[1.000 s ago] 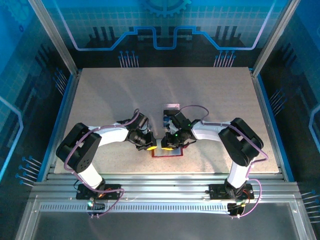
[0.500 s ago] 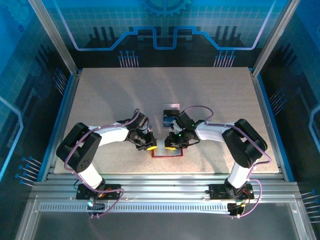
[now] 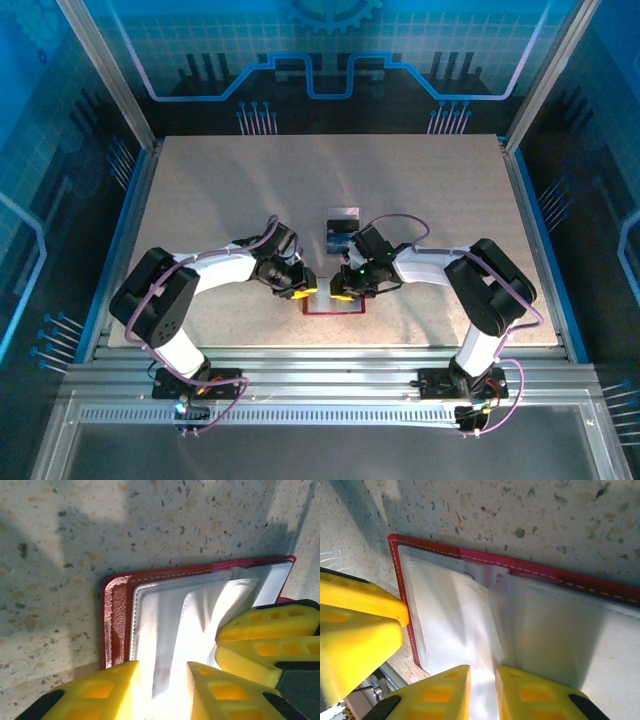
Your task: Take the credit cards out of the card holder
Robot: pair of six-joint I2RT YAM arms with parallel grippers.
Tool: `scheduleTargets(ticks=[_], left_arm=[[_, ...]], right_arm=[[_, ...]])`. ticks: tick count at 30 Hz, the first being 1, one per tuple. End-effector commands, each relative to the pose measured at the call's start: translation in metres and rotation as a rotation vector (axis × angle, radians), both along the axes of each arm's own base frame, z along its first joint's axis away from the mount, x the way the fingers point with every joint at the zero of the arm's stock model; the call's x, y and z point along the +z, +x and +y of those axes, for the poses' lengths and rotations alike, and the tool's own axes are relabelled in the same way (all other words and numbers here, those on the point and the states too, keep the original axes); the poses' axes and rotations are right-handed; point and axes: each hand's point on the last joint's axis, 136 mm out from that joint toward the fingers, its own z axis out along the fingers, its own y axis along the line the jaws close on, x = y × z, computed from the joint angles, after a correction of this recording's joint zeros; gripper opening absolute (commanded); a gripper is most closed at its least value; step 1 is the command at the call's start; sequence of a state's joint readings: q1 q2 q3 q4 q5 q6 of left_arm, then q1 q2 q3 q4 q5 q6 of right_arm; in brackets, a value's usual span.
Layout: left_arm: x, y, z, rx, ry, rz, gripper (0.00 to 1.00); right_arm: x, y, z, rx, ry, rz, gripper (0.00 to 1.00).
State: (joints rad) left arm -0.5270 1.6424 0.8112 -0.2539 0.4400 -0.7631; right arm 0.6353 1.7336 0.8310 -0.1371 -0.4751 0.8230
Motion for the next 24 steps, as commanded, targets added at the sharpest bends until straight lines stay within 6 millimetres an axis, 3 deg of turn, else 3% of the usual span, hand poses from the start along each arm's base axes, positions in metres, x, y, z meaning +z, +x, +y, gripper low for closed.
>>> scheduleTargets(ticks=[1, 16, 24], left_arm=[[0.016, 0.005, -0.011, 0.001, -0.05, -0.023, 0.32], [-0.003, -0.001, -0.022, -0.02, -0.047, 0.029, 0.33], [0.006, 0.003, -0.031, -0.022, -0.094, 0.003, 0.28]], right_arm=[[-0.007, -0.004, -0.009, -0.022, -0.02, 0.031, 0.21], [-0.007, -0.005, -0.014, -0.031, -0.014, 0.033, 0.21], [-0.008, -0.006, -0.012, -0.038, 0.0, 0.043, 0.21]])
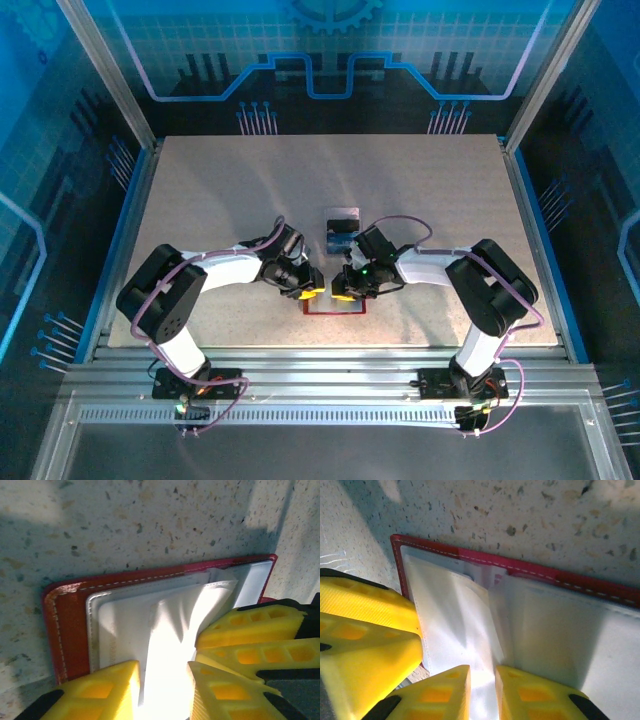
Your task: Take the credit cards out of the card holder
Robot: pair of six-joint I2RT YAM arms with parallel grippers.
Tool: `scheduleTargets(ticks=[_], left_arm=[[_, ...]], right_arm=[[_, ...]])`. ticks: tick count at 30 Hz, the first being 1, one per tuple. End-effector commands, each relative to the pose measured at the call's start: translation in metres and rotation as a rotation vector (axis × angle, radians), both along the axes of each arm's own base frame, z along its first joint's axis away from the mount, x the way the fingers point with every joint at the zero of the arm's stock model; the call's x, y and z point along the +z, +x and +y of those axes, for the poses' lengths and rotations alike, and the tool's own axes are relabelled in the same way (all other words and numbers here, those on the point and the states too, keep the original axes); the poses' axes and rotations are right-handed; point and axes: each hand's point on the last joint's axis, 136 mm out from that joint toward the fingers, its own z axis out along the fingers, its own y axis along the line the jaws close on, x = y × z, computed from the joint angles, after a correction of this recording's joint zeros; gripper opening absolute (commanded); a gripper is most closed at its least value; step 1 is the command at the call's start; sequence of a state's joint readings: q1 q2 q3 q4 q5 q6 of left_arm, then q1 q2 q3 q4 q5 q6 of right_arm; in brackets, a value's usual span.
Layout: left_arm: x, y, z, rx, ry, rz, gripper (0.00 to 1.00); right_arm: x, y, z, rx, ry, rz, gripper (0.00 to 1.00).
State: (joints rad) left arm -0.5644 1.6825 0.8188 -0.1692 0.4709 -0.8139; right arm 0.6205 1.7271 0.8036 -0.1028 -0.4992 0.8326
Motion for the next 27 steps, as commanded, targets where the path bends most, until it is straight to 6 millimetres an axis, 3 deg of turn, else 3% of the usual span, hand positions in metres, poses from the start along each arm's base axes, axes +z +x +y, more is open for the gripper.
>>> scheduleTargets(ticks=[1, 10, 16, 21, 27], left_arm=[[0.007, 0.002, -0.012, -0.013, -0.045, 0.0, 0.27], [0.011, 0.003, -0.014, -0.009, -0.063, -0.005, 0.22], [0.022, 0.006, -0.017, -0.015, -0.08, -0.025, 0.3], [0.035, 0.01, -0.025, -0.03, -0.1, -0.051, 0.35], [0.051, 0.015, -0.041, -0.065, -0.125, -0.074, 0.37]], right_arm=[[-0.008, -0.005, -0.01, -0.026, -0.022, 0.036, 0.21], [0.0, -0.003, -0.008, -0.029, -0.008, 0.016, 0.21], [0.023, 0.005, -0.012, -0.058, 0.018, -0.044, 0.23], [0.042, 0.013, -0.027, -0.094, 0.018, -0.094, 0.23], [0.051, 0.02, -0.055, -0.154, 0.006, -0.115, 0.23]])
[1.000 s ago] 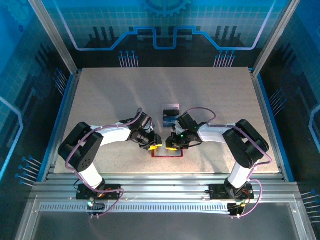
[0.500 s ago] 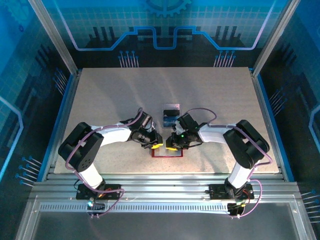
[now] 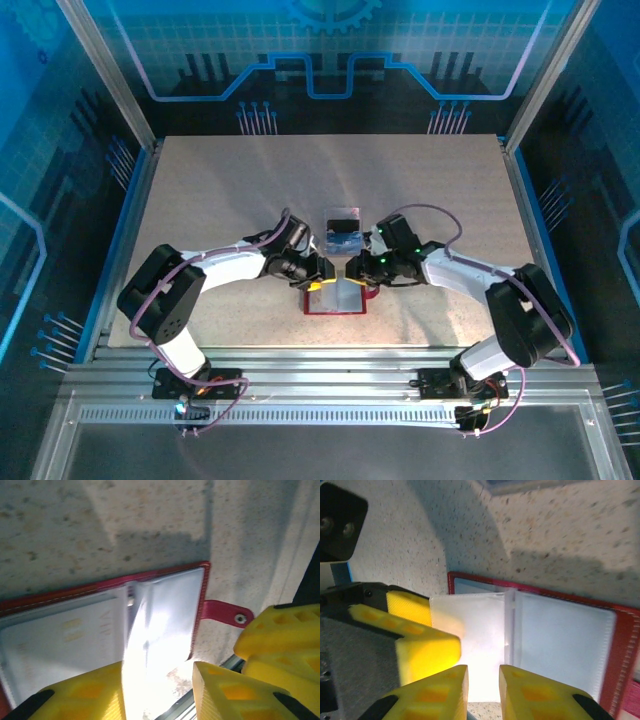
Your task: Take the credit cards out of the card holder
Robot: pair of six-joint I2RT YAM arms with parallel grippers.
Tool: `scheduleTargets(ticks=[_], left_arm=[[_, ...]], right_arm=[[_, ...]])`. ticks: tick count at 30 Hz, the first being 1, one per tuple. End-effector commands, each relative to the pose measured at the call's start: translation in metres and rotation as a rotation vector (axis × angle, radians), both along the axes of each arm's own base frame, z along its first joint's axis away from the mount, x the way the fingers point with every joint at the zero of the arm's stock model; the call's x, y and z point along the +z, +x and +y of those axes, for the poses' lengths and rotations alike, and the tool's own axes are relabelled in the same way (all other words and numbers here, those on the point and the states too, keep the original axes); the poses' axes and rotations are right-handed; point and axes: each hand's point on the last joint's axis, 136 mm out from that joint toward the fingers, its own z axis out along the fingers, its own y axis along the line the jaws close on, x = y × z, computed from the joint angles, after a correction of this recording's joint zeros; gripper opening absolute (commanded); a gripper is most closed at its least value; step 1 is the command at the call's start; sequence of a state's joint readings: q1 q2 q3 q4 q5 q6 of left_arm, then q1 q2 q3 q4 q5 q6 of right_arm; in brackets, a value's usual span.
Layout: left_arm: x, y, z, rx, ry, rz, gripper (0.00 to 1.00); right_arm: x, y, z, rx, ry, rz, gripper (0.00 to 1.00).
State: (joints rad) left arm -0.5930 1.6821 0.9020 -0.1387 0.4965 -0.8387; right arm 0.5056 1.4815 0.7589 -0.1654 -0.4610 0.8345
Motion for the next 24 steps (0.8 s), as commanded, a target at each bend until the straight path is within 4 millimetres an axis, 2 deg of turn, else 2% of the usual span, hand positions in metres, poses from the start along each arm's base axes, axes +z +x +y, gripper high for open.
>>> scheduleTargets(ticks=[1, 7, 14, 19, 24], left_arm=[[0.021, -0.001, -0.017, -0.051, -0.042, -0.011, 0.38], [0.022, -0.001, -0.038, -0.096, -0.047, -0.012, 0.44], [0.006, -0.007, -0.059, -0.137, -0.03, 0.015, 0.45], [-0.006, -0.013, -0.067, -0.154, -0.018, 0.037, 0.45], [-0.009, -0.014, -0.068, -0.158, -0.012, 0.041, 0.46]], right_arm=[[-0.004, -0.005, -0.023, -0.032, -0.038, 0.017, 0.23], [0.006, -0.003, -0.048, -0.086, -0.045, -0.007, 0.23], [0.016, -0.003, -0.067, -0.13, -0.046, -0.029, 0.23], [0.021, -0.003, -0.069, -0.135, -0.037, -0.039, 0.24], [0.02, -0.003, -0.066, -0.133, -0.019, -0.031, 0.24]])
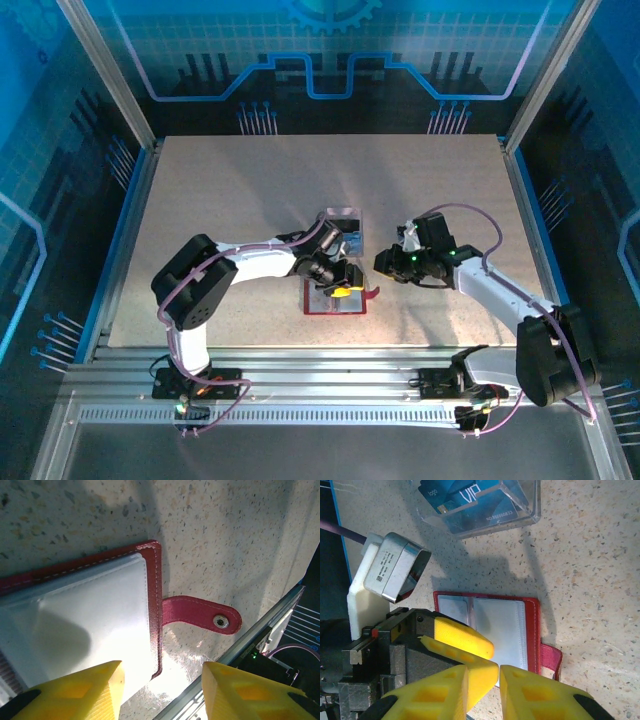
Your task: Take the credit cards out of the card holder
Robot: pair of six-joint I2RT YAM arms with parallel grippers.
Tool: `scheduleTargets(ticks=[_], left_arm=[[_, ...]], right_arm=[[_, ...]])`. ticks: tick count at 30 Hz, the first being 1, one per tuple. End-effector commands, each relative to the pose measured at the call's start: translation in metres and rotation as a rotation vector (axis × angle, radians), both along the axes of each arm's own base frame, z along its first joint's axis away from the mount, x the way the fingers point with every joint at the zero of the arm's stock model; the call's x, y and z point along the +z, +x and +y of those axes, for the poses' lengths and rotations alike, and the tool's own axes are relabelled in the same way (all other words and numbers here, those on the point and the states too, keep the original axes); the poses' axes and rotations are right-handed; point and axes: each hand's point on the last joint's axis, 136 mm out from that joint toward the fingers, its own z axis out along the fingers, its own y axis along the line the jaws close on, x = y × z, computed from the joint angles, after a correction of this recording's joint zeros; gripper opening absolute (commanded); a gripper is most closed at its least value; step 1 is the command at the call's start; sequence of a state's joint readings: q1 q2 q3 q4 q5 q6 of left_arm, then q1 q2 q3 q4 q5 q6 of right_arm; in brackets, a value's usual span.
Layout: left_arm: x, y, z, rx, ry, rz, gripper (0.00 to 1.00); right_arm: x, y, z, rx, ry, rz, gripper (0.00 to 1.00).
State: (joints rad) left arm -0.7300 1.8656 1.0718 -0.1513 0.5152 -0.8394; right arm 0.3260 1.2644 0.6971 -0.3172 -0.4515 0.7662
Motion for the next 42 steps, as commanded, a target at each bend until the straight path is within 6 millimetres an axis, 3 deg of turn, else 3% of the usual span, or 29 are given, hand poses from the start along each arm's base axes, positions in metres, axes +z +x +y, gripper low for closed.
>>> scheduleTargets(ticks=[1, 12, 18, 30, 36, 42], left_arm=[[0.005, 0.0, -0.006, -0.012, -0.014, 0.01, 0.46], [0.013, 0.003, 0.012, 0.017, 0.03, -0.036, 0.45], [0.019, 0.003, 0.037, 0.067, 0.039, -0.057, 0.45], [0.009, -0.004, 0.089, 0.166, 0.063, -0.032, 0.43], [-0.002, -0.009, 0.097, 0.177, 0.073, -0.005, 0.3], [-0.012, -0.011, 0.101, 0.184, 0.096, 0.008, 0.15]], right_arm=[[-0.004, -0.006, -0.002, 0.005, 0.01, 0.023, 0.24], [-0.011, -0.006, 0.021, 0.049, 0.035, 0.046, 0.23], [-0.018, -0.006, 0.044, 0.1, 0.028, 0.063, 0.23], [-0.037, -0.014, 0.098, 0.206, 0.026, 0.111, 0.23], [-0.048, -0.02, 0.117, 0.245, 0.027, 0.135, 0.23], [-0.057, -0.022, 0.124, 0.257, 0.024, 0.156, 0.23]])
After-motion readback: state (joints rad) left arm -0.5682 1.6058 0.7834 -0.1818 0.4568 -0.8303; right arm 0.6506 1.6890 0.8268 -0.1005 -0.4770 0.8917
